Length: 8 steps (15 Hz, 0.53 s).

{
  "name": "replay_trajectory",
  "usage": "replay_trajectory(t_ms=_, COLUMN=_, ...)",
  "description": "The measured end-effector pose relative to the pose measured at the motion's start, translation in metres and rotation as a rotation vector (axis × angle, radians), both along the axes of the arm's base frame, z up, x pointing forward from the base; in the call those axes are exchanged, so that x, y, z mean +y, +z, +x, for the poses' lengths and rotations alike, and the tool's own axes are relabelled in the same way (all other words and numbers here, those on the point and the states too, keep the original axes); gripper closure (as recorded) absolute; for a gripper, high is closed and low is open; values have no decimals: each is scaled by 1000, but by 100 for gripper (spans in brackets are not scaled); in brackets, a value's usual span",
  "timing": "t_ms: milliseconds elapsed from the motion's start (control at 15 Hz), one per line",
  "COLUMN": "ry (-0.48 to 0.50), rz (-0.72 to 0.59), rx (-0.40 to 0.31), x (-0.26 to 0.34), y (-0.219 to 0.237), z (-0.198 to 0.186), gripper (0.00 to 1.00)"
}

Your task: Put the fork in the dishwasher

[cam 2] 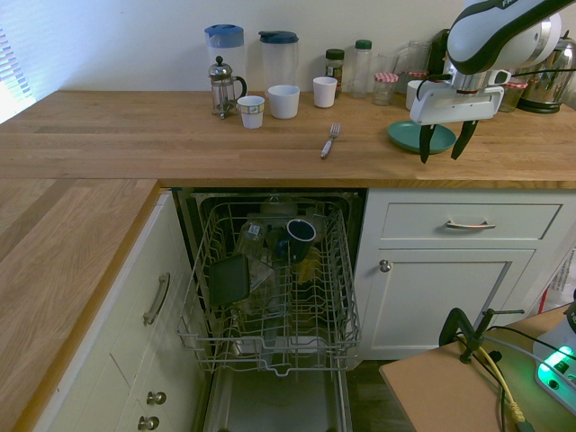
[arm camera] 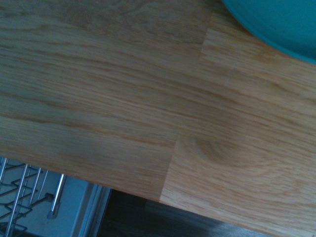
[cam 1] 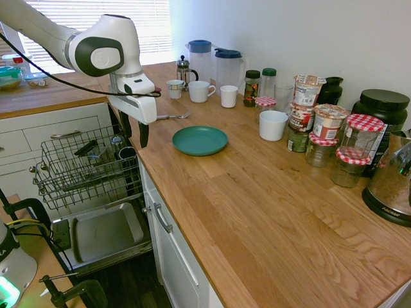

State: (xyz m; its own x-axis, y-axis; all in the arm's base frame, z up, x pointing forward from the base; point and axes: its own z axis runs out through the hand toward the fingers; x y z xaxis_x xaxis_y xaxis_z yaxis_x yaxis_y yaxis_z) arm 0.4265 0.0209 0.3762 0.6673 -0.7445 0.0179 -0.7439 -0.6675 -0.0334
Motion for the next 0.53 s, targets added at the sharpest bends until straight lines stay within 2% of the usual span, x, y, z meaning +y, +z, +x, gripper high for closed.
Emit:
replay_trajectory(t_ms=200, ry=-16, rz=1, rx=-25, x=0, y=3, z=7, gripper=0)
replay_trajectory(t_ms=533, ry=-120, rz=34, rx=-64, x=39, y=22, z=60, gripper=0)
